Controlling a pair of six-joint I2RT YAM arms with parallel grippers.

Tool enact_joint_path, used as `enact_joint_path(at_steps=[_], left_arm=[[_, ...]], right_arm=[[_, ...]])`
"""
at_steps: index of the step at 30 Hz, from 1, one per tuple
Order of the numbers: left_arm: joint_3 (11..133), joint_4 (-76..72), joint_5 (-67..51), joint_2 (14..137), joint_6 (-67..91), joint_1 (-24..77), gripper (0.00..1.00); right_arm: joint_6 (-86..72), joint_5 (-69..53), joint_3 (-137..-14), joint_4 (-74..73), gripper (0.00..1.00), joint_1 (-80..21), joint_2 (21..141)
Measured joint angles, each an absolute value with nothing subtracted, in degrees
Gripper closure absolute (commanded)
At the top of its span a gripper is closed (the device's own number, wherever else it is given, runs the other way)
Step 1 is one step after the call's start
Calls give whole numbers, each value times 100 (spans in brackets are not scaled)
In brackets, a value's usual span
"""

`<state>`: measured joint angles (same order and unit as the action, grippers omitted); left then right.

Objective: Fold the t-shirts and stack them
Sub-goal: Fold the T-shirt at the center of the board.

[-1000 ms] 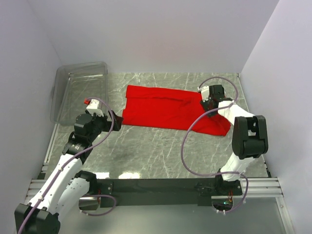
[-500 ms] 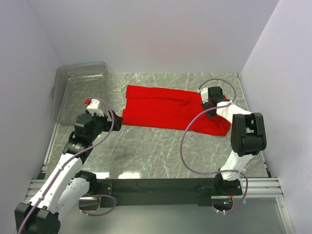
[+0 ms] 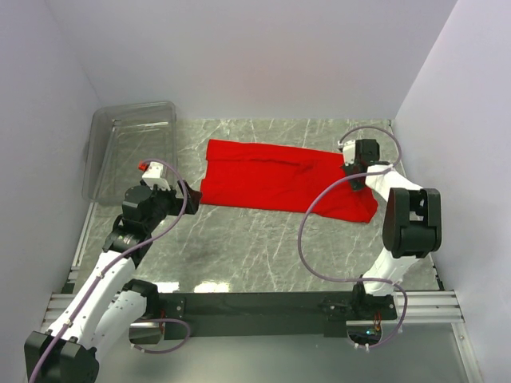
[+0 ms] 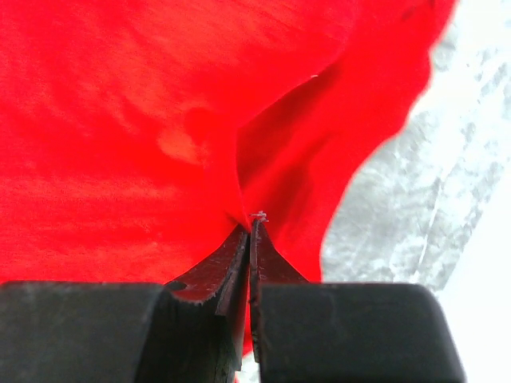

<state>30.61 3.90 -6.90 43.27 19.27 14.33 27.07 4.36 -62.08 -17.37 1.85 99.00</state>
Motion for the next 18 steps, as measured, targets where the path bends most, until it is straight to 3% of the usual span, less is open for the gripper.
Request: enact_joint_path(at_steps=[4, 5, 6, 8, 18], left_arm=[[3061, 390, -687, 4320, 1925, 1433, 2], [3061, 395, -687, 4320, 1925, 1433, 2], [3061, 397, -687, 4320, 1925, 1433, 2], [3061, 397, -687, 4311, 1927, 1433, 2], [3061, 403, -690, 4298, 1931, 1431, 2]], right_arm=[[2681, 353, -6272, -1831, 87, 373, 9900], [2661, 349, -6274, -1844, 81, 405, 9900], [2655, 346, -6274, -1855, 67, 445, 9900], [2606, 340, -6274, -1868, 57, 484, 9902], [2462, -480, -6582, -2088, 64, 794, 9771]])
